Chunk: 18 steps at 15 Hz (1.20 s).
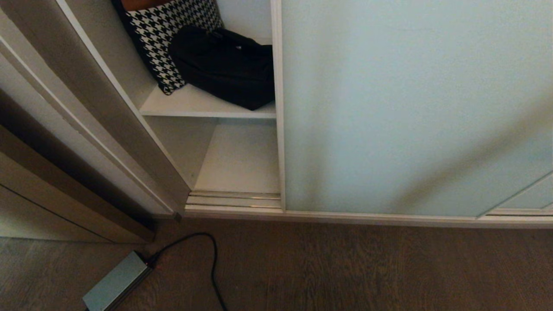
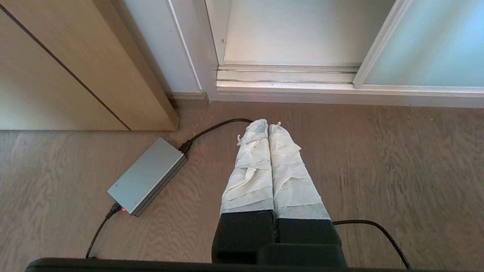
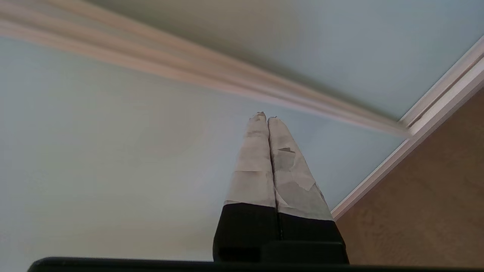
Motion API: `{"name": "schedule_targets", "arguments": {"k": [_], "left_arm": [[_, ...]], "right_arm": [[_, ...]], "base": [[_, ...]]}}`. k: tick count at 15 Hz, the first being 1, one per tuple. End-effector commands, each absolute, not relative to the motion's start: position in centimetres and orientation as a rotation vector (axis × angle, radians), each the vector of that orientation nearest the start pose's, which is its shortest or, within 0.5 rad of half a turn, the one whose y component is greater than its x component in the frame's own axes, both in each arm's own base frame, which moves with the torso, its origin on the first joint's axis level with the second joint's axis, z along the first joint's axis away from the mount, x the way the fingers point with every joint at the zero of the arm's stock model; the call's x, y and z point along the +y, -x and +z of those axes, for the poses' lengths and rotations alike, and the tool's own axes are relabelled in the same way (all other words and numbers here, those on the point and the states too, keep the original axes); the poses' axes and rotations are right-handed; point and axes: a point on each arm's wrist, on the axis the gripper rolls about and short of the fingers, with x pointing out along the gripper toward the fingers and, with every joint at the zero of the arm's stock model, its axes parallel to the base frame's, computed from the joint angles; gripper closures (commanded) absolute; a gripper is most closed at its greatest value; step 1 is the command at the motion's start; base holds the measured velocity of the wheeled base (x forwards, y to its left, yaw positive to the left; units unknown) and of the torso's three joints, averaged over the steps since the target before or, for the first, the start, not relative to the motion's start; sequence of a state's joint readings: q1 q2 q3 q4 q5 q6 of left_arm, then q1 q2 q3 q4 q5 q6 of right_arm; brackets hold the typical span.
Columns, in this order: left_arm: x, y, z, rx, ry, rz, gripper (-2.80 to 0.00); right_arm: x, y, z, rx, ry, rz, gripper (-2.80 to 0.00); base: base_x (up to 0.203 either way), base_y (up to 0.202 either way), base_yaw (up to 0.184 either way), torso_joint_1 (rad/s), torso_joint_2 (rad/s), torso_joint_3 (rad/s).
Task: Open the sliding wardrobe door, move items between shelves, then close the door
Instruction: Close the door
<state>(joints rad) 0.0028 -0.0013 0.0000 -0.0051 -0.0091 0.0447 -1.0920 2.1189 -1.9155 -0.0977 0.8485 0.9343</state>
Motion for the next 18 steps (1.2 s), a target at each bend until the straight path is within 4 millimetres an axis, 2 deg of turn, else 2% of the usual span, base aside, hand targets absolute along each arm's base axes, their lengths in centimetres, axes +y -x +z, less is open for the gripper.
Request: {"name": "schedule_targets", "arguments": {"k": [1, 7, 15, 18], "left_arm": [[0.0, 2.3, 7.6, -0.007, -0.046, -0.006, 0.0], [0.0, 2.3, 7.6, -0.006, -0.046, -0.006, 0.0], [0.0, 2.3, 7.6, -0.006, -0.046, -0.006, 0.0], [0.0, 2.3, 7.6, -0.008, -0.046, -0.006, 0.0]], "right_arm": [[-38.0, -23.3, 27.3, -0.028, -1.041, -0.229, 0.0], [-38.7, -24.2, 26.7, -0.058, -0.998, -0.204, 0.0], [-38.6, -26.9, 25.4, -0.086, -0.943, -0.172, 0.0], [-39.1, -27.3, 24.7, -0.107, -0.931, -0.189, 0.0]], "base": [[0.0, 0.0, 0.0, 0.0, 0.0, 0.0], [0.0, 0.0, 0.0, 0.0, 0.0, 0.0], [0.0, 0.0, 0.0, 0.0, 0.0, 0.0], [0.0, 0.0, 0.0, 0.0, 0.0, 0.0]]}}
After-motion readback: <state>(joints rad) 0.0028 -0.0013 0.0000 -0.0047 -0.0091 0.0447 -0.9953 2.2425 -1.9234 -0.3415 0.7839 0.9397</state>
